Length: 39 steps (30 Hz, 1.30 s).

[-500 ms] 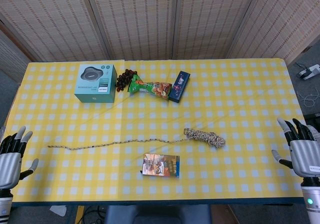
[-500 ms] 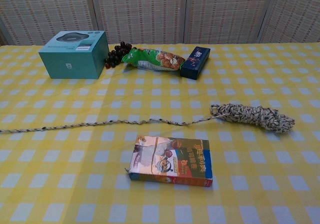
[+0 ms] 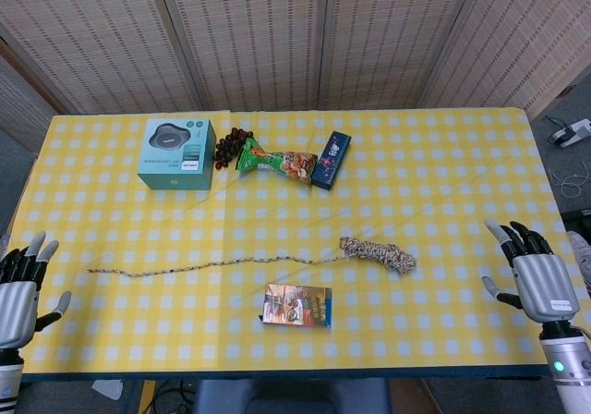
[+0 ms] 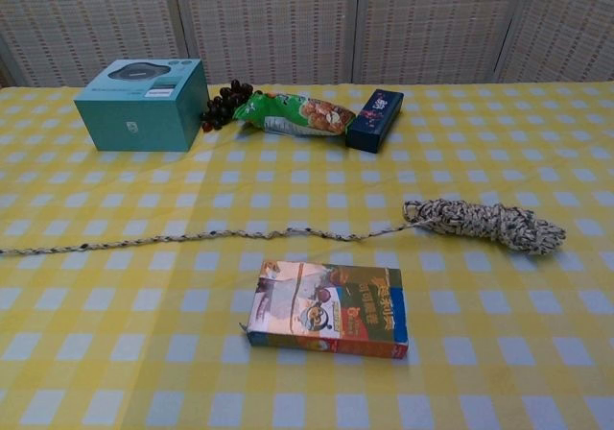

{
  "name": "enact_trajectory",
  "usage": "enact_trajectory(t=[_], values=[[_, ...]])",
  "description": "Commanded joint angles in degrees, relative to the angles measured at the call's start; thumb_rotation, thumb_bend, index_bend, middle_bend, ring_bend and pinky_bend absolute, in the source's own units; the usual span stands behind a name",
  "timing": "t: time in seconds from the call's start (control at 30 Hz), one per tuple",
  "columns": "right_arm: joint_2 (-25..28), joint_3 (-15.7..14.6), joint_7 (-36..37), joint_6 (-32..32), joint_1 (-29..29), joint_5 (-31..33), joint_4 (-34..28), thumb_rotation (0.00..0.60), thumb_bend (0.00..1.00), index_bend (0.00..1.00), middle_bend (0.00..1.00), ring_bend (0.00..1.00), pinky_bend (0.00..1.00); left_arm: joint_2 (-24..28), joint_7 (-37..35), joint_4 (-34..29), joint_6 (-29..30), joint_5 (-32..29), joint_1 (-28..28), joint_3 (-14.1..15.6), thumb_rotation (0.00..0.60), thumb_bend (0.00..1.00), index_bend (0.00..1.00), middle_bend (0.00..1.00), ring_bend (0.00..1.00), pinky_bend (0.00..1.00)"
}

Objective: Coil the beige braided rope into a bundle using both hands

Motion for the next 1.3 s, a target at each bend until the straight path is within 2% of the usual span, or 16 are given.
enact_trajectory(t=[0.03,0.23,0.47,0.8,1.3], values=[[-0.33,0.64,-0.29,-3.51,2.78,0.06,-0.81,0.6,0.24,0.13,0.22,0.13,0.2,0.09,-0.02,-0.11,-0.31,0.25,-0.26,0.01,0.6,0.34,0.11,0.03,0.1,0.05],[-3.14,1.55,-4.26,-10.44,7.79,1.98,-0.69,0.6,0.24,0.17,0.25,0.15,0.23,0.22,-0.49,-0.13,-0.02,0.89,-0.21,0.14,0.6,0.34,0.12,0.03,0.1,0.05],[-8.27,2.58,-7.85,-17.52,12.6,7.5,1.14,0.6,0.24,0.19,0.26,0.16,0.24,0.44,-0.92,0.09,-0.19,0.94,0.09,0.57,0.6,0.34,0.13,0.03,0.1,0.05],[-16.13,3.6,-9.18,-22.83,17.53,13.16,7.26,0.6,0.24,0.24,0.27,0.17,0.24,0.26,-1.6,0.68,-0.65,1.26,0.05,0.9,0.6,0.34,0.14,0.03,0.1,0.05],[-23.36,3.23,-15.87,-26.89,22.51,20.61,13.55,0.6,0.26,0.3,0.28,0.17,0.24,-0.15,-2.36,1.65,-1.43,1.32,-0.09,1.2,0.6,0.34,0.14,0.03,0.1,0.05]])
